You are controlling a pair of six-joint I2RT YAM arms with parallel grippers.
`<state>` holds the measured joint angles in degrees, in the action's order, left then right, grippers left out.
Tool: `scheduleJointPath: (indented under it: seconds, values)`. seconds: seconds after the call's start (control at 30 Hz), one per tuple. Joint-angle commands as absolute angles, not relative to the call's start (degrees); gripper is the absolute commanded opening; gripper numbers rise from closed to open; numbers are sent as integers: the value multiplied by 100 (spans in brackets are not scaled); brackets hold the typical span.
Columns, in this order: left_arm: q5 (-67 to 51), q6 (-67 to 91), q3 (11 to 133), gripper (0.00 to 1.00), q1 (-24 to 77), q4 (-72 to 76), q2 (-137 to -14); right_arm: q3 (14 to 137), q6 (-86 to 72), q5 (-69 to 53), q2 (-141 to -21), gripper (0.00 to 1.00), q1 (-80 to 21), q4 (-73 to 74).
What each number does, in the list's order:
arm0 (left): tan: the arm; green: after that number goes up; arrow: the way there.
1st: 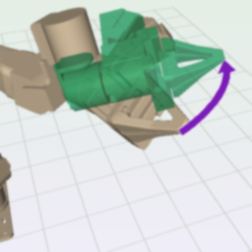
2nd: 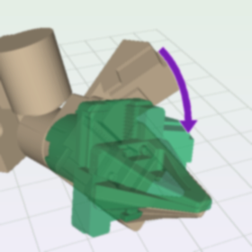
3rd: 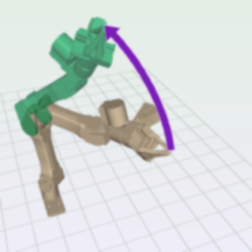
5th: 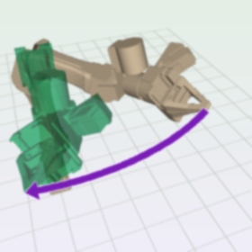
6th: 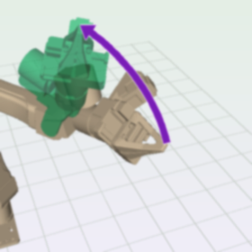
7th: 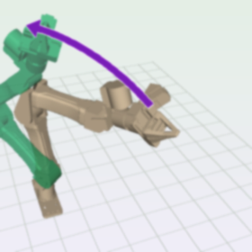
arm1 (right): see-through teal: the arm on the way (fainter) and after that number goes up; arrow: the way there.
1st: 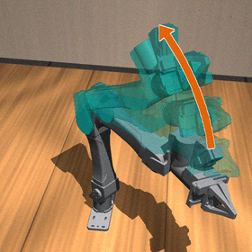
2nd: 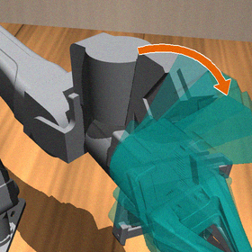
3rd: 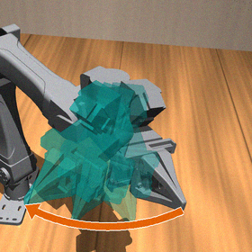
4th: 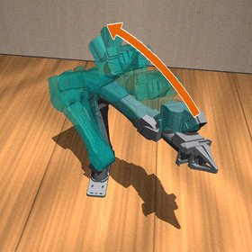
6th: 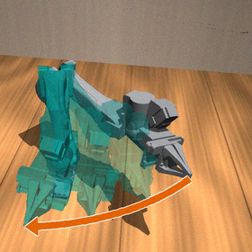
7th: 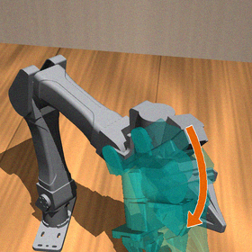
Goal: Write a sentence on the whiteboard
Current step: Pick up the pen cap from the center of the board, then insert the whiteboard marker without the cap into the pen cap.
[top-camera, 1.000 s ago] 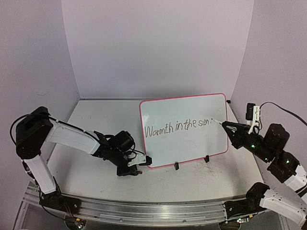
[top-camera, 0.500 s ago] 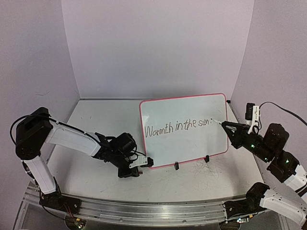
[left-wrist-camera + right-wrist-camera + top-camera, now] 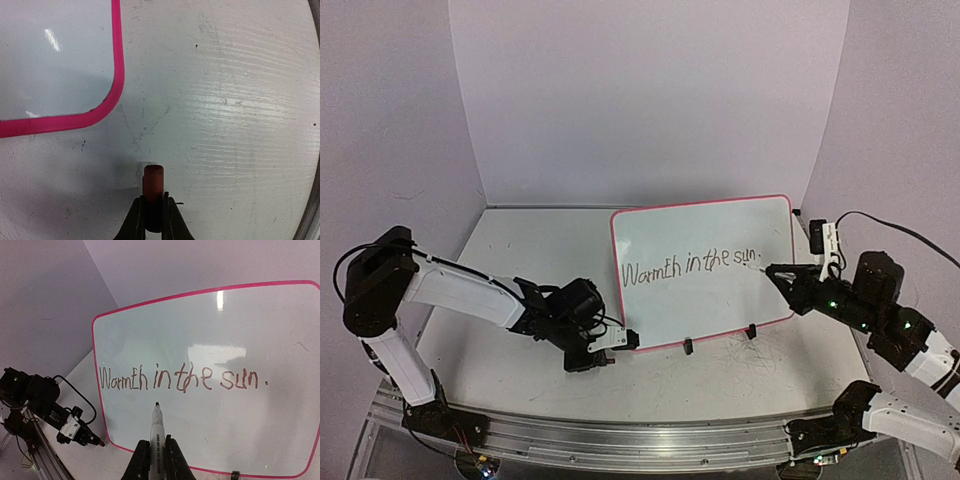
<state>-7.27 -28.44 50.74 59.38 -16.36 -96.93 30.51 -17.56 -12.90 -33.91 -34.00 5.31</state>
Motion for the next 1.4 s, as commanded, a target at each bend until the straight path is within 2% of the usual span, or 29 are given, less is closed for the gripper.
scheduleJointPath:
  seconds: [0.0,0.17,0.37,0.8,1.37]
  values:
    - [-943,-2767,5232,0,6076,-1722,-8910,3588,-1666,-2209,-3848,0,-3383,556]
    - [-1447,-2872,5497,0,6100,-1724,-8486,3896,-1751,-3131,-4630,0,-3382,585]
    - [-1469,-3038,5732,0,6154,-1720,-8258,3932,-2232,-3767,-5246,0,-3486,40]
    - [-929,-3208,5140,0,6205,-952,-7802,4780,-2807,-2793,-7335,0,-5305,-945]
    - [-794,-3190,4825,0,6235,-755,-7554,4448,-3075,-2683,-7292,0,-5423,-1151]
